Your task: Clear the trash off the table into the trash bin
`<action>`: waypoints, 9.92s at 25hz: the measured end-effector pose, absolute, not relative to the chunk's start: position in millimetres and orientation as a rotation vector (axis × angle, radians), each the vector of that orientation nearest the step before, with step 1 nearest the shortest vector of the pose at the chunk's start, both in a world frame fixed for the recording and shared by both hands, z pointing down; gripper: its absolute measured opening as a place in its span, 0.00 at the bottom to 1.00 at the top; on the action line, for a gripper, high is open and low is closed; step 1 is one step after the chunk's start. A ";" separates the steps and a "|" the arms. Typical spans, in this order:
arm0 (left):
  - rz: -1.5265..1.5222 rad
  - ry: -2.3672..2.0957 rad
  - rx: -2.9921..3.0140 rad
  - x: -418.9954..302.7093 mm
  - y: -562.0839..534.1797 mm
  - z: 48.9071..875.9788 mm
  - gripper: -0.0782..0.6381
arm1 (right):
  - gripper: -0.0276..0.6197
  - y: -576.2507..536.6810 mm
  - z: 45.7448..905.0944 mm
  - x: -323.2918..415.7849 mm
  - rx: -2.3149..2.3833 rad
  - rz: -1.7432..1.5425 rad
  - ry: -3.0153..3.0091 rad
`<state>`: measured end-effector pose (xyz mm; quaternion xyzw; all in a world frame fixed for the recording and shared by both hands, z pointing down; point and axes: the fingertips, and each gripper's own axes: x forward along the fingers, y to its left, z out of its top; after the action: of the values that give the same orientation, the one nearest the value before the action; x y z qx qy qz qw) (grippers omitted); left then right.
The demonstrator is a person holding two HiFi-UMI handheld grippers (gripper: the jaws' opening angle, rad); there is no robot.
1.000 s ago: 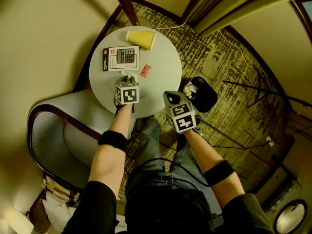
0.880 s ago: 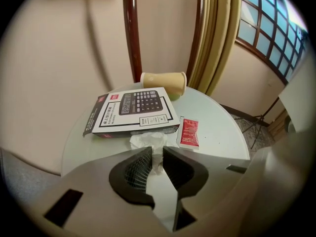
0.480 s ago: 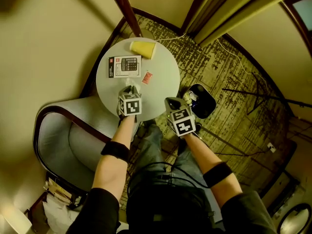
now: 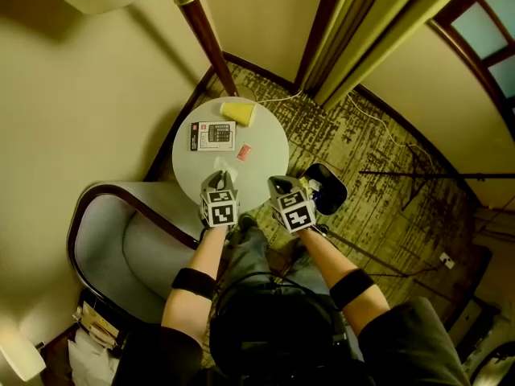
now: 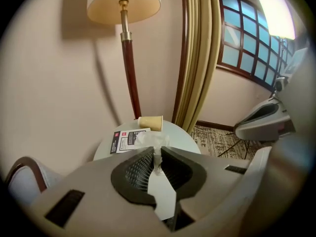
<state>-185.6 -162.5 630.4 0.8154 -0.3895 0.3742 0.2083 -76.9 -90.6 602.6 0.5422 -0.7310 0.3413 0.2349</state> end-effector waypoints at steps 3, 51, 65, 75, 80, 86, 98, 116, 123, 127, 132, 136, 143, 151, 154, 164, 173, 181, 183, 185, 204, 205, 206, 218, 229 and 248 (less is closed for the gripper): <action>0.982 -1.107 2.281 -184.7 -146.5 602.0 0.17 | 0.04 -83.3 591.0 -70.6 1.494 0.910 -2.009; 1.336 0.014 2.741 191.0 93.6 737.2 0.17 | 0.04 171.6 744.8 226.2 2.238 1.363 -1.382; 1.431 -0.007 2.622 205.0 70.8 971.4 0.17 | 0.04 142.1 964.5 225.9 2.172 1.507 -1.347; 1.476 -0.065 2.554 196.8 56.9 1085.0 0.17 | 0.04 137.0 1059.9 218.9 2.127 1.532 -1.354; 1.467 -0.073 2.509 197.1 54.4 1105.7 0.29 | 0.04 139.4 1073.1 218.4 2.107 1.528 -1.360; 1.482 -0.054 2.480 192.1 65.9 1102.5 0.34 | 0.04 148.0 1070.1 219.7 2.095 1.529 -1.350; 1.383 -0.117 2.559 175.2 73.0 944.8 0.16 | 0.04 157.8 946.1 217.7 2.054 1.466 -1.372; 0.974 -0.503 2.658 90.6 15.3 560.1 0.11 | 0.04 84.4 610.5 180.8 2.000 1.072 -1.658; 0.906 -0.802 2.555 -15.3 -28.1 517.4 0.11 | 0.04 33.0 568.1 110.5 1.822 0.956 -1.839; 0.851 -1.003 2.468 -81.9 -49.1 505.7 0.11 | 0.04 -7.9 549.2 49.2 1.639 0.863 -1.986; 0.785 -1.185 2.374 -161.4 -69.1 496.8 0.11 | 0.04 -38.2 540.3 -39.4 1.413 0.765 -2.118; 0.767 -1.300 2.323 -211.0 -82.0 499.9 0.11 | 0.04 -49.4 537.7 -86.9 1.297 0.720 -2.174; 0.750 -1.292 2.306 -230.3 -84.8 505.1 0.11 | 0.04 -59.9 543.2 -107.7 1.248 0.712 -2.182; 0.767 -1.297 2.280 -226.9 -90.2 520.9 0.11 | 0.04 -64.0 551.3 -95.3 1.265 0.744 -2.156; 0.802 -1.264 2.268 -221.1 -91.9 525.8 0.11 | 0.04 -67.1 555.0 -91.6 1.274 0.757 -2.146; 0.915 -1.065 2.261 -167.1 -115.6 570.6 0.17 | 0.04 -83.6 582.1 -68.2 1.320 0.838 -2.085; 1.135 -0.859 2.276 -120.2 -150.0 665.3 0.34 | 0.04 -109.2 625.4 -50.4 1.399 0.933 -2.048; 1.329 -0.726 2.238 -97.4 -170.4 755.2 0.39 | 0.04 -111.3 693.6 -28.6 1.461 1.025 -1.971; 1.374 -0.709 2.238 -94.3 -176.8 777.6 0.40 | 0.04 -112.3 708.6 -26.2 1.474 1.036 -1.961; 1.414 -0.711 2.237 -93.4 -185.6 796.6 0.40 | 0.04 -115.6 714.7 -27.3 1.485 1.055 -1.960; 1.539 -0.804 2.181 -96.5 -212.8 852.2 0.23 | 0.04 -103.1 738.8 -10.1 1.572 1.123 -1.933; 1.538 -0.810 2.180 -96.9 -212.5 851.5 0.21 | 0.04 -101.8 739.5 -8.0 1.575 1.120 -1.930; 1.534 -0.814 2.180 -96.9 -212.0 850.4 0.19 | 0.04 -100.3 740.7 -6.1 1.577 1.115 -1.927; 1.439 -0.833 2.181 -94.1 -197.5 808.5 0.13 | 0.04 -90.3 715.5 1.3 1.579 1.099 -1.927; 1.248 -0.919 2.234 -96.4 -171.9 685.6 0.13 | 0.04 -89.3 645.0 2.8 1.568 1.023 -1.965; 0.839 -1.120 2.405 -113.2 -108.1 524.0 0.13 | 0.04 -48.1 567.6 4.9 1.550 0.948 -2.015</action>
<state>-113.2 -108.1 524.0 0.8506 -0.3960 0.2965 0.1785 4.9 -48.1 567.6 0.5582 -0.7257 0.3413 0.2128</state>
